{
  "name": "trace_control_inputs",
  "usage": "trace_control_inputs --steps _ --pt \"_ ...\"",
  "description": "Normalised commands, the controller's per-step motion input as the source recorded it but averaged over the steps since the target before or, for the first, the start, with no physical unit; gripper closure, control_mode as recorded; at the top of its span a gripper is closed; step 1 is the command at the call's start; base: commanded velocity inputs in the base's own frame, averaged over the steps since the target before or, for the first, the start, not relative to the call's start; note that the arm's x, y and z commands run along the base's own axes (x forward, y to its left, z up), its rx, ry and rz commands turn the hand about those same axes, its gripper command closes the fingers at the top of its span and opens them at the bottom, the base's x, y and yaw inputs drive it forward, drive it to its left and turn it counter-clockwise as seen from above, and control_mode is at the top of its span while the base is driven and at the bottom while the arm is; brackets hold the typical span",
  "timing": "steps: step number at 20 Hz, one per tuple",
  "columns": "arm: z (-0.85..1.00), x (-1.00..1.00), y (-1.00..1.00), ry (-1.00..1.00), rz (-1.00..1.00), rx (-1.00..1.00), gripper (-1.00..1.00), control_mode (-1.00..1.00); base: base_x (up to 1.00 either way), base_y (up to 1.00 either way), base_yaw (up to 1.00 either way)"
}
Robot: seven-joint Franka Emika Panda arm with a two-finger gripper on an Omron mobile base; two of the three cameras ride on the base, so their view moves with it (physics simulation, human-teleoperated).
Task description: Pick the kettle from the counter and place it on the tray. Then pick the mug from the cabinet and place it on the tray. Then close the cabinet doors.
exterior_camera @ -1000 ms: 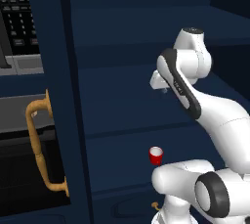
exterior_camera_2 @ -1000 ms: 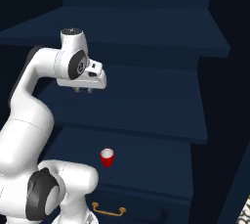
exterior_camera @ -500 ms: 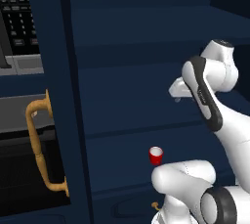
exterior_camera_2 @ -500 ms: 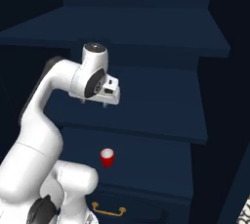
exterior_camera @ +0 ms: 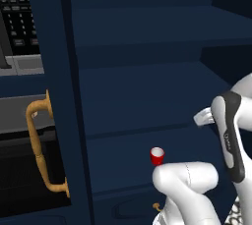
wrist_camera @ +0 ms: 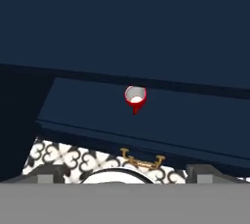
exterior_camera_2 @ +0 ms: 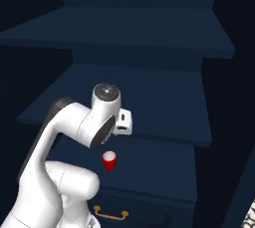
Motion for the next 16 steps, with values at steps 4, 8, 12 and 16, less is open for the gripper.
trace_control_inputs --steps 4,8,12,16 --pt "-0.28 -0.50 -0.40 -0.08 0.11 0.00 -1.00 -1.00 0.00 0.00 0.00" --pt "-0.30 -0.35 -0.48 -0.07 0.17 0.01 -1.00 -1.00 0.00 0.00 0.00" --pt "-0.28 -0.15 -0.48 -0.06 0.22 0.01 -1.00 -1.00 0.00 0.00 0.00" --pt "-0.26 0.00 -0.46 -0.05 0.25 0.04 -1.00 -1.00 0.00 0.00 0.00"
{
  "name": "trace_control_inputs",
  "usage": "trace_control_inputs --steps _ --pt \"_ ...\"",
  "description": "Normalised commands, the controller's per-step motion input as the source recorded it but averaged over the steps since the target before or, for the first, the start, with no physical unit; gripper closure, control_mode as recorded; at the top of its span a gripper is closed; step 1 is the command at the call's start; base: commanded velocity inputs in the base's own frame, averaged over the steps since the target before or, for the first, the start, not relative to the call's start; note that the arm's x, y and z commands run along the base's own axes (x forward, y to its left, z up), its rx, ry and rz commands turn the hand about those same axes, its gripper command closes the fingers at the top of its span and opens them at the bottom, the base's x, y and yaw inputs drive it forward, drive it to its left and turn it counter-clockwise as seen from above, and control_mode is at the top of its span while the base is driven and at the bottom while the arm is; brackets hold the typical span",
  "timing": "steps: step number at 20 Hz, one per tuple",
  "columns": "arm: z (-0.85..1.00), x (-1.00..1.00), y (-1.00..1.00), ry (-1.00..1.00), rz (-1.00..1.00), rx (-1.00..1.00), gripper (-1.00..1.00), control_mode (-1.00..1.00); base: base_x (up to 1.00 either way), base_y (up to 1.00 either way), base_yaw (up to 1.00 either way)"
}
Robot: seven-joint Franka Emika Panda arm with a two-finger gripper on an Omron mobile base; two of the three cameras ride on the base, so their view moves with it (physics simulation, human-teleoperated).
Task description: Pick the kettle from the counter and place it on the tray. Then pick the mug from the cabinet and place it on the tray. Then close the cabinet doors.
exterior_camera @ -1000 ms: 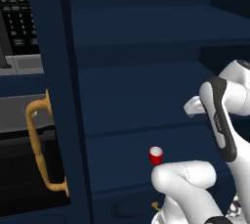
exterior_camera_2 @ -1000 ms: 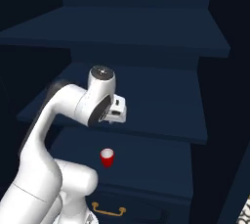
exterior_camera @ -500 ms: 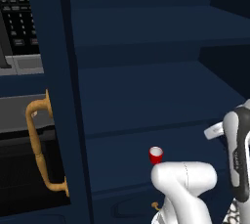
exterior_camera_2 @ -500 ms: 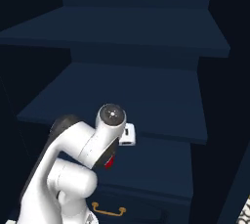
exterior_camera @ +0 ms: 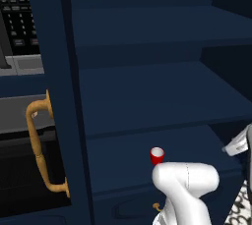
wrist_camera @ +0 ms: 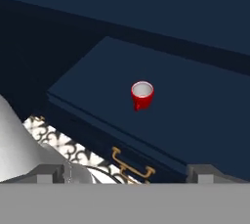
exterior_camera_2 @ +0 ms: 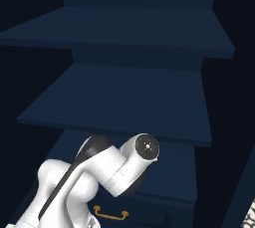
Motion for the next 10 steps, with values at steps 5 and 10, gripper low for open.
trace_control_inputs --steps 5,10 --pt "-0.42 0.10 -0.14 -0.02 0.27 0.01 -1.00 -1.00 0.00 0.00 0.00" --pt "-0.53 0.41 0.00 -0.06 0.28 0.00 -1.00 -1.00 0.00 0.00 0.00"
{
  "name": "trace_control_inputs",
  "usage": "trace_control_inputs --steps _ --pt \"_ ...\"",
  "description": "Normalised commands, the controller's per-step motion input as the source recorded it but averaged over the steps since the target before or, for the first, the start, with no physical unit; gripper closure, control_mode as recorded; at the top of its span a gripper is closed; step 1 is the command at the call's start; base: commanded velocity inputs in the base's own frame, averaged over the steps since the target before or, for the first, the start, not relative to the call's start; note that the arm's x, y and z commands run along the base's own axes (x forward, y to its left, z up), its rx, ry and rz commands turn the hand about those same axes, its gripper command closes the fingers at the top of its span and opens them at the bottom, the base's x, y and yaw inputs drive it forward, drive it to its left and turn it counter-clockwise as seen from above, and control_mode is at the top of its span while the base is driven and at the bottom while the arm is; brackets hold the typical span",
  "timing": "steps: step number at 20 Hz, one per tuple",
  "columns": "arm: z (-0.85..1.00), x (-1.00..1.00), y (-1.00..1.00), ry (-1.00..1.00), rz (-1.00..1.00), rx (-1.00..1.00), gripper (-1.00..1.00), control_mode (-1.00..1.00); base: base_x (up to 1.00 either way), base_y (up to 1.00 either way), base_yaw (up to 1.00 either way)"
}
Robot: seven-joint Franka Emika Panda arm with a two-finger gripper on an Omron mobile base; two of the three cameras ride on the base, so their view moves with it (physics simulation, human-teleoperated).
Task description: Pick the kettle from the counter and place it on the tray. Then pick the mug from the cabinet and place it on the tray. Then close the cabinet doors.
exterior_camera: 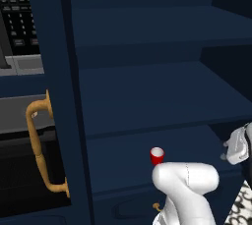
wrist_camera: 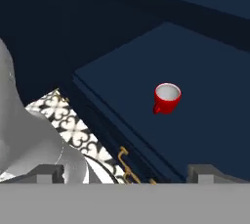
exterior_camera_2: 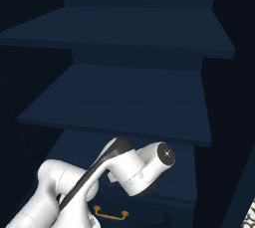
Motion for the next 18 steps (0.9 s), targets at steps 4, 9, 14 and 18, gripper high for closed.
trace_control_inputs --steps 4,9,14,18 --pt "-0.43 0.33 -0.05 -0.18 0.21 0.01 -1.00 -1.00 0.00 0.00 0.00" --pt "-0.40 0.12 -0.10 -0.16 0.06 0.03 -1.00 -1.00 0.00 0.00 0.00" --pt "-0.42 0.08 -0.05 -0.08 0.00 0.06 -1.00 -1.00 0.00 0.00 0.00" --pt "-0.45 0.18 0.00 0.00 0.00 0.07 -1.00 -1.00 0.00 0.00 0.00"
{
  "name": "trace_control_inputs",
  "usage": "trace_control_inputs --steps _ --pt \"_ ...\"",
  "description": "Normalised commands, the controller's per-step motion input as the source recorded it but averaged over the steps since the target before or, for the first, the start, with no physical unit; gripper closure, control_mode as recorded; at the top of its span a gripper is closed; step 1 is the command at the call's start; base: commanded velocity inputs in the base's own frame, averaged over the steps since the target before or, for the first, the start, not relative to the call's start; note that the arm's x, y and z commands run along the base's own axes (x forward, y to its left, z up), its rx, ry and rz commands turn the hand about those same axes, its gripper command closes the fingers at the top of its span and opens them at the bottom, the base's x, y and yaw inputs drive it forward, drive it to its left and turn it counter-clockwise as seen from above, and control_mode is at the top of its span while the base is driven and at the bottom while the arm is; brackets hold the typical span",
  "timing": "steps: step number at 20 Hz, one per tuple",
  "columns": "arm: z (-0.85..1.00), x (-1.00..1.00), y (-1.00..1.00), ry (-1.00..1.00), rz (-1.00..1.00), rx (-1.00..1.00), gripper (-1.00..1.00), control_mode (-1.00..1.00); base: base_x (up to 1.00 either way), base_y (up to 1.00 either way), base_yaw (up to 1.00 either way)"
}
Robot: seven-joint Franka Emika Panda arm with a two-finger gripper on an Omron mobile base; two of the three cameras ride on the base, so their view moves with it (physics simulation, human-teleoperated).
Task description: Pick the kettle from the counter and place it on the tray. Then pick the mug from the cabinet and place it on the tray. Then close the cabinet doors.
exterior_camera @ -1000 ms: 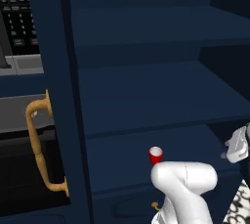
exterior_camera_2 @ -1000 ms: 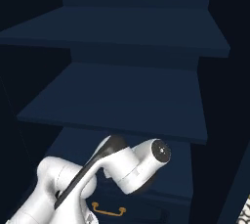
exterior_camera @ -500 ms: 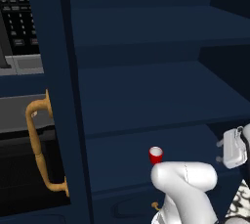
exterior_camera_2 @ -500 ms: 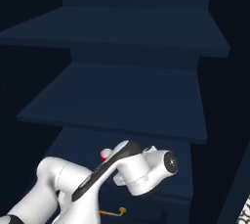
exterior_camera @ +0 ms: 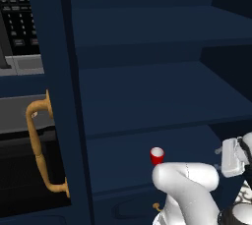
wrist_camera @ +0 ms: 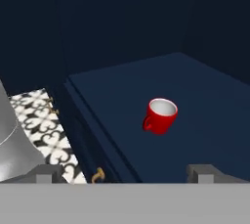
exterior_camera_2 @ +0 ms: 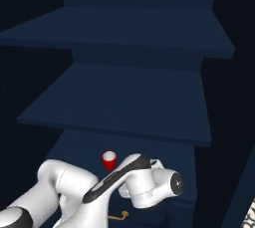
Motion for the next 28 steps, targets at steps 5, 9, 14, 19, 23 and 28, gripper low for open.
trace_control_inputs --steps 5,9,14,19,23,28 --pt "-0.43 0.28 0.01 0.00 0.00 0.10 -1.00 -1.00 0.00 0.00 0.00" --pt "-0.28 0.29 0.01 0.00 0.00 0.08 -1.00 -1.00 0.00 0.00 0.00" --pt "-0.07 0.12 0.01 0.00 0.00 0.00 -1.00 -1.00 0.00 0.00 0.00" --pt "-0.02 0.00 0.01 0.00 0.00 0.00 -1.00 -1.00 0.00 0.00 0.00" --pt "-0.04 0.13 0.46 0.00 -0.08 0.00 -1.00 -1.00 0.00 0.00 0.00" --pt "0.00 0.28 0.25 0.00 -0.16 0.01 -1.00 -1.00 0.00 0.00 0.00"
